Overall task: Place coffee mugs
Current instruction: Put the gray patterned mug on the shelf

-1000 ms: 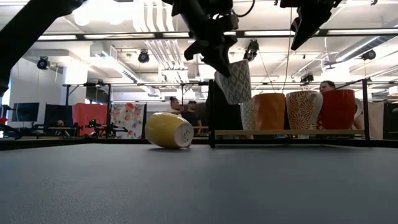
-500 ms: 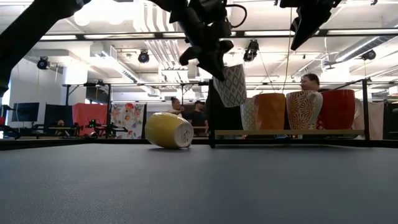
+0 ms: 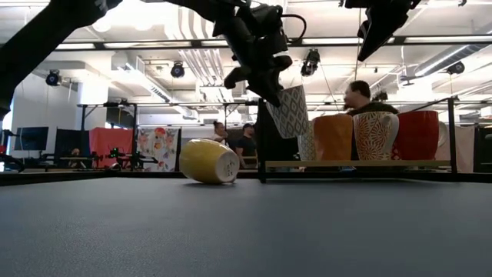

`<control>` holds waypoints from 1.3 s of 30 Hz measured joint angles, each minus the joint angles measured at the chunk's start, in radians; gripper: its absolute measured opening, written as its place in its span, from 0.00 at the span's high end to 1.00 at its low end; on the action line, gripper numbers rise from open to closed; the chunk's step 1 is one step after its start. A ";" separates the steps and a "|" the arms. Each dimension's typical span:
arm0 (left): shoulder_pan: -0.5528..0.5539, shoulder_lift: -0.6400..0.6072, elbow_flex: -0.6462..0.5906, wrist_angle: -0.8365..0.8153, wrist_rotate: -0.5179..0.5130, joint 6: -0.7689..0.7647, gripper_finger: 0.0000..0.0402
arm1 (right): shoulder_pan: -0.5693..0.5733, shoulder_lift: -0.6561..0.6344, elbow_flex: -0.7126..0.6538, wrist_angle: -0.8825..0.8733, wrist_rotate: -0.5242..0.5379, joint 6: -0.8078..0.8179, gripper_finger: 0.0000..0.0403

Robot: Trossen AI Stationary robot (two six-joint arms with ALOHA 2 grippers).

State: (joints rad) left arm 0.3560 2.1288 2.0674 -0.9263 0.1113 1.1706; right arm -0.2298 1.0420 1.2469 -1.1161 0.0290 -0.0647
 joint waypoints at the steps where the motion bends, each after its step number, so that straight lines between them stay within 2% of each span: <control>1: 0.001 0.008 0.009 -0.001 0.000 0.001 0.97 | 0.000 0.000 0.000 0.000 0.000 0.000 0.82; 7: 0.005 0.070 0.105 -0.123 -0.006 0.002 0.97 | 0.000 0.000 0.000 0.000 0.000 -0.015 0.82; 13: 0.009 0.192 0.291 -0.243 -0.018 -0.020 0.97 | 0.000 0.000 0.000 0.000 0.000 -0.036 0.82; 16: 0.010 0.182 0.259 -0.188 -0.021 -0.007 0.97 | 0.000 0.000 0.000 0.001 0.001 -0.040 0.81; 29: 0.031 0.188 0.261 -0.206 -0.014 -0.014 0.97 | -0.005 0.007 0.000 0.026 0.004 -0.082 0.81; 39: 0.047 0.190 0.260 -0.155 -0.024 -0.161 0.97 | -0.012 0.009 0.000 0.030 0.028 -0.094 0.82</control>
State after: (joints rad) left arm 0.4026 2.3188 2.3272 -1.0813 0.0875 1.0094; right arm -0.2422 1.0512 1.2469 -1.0863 0.0566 -0.1584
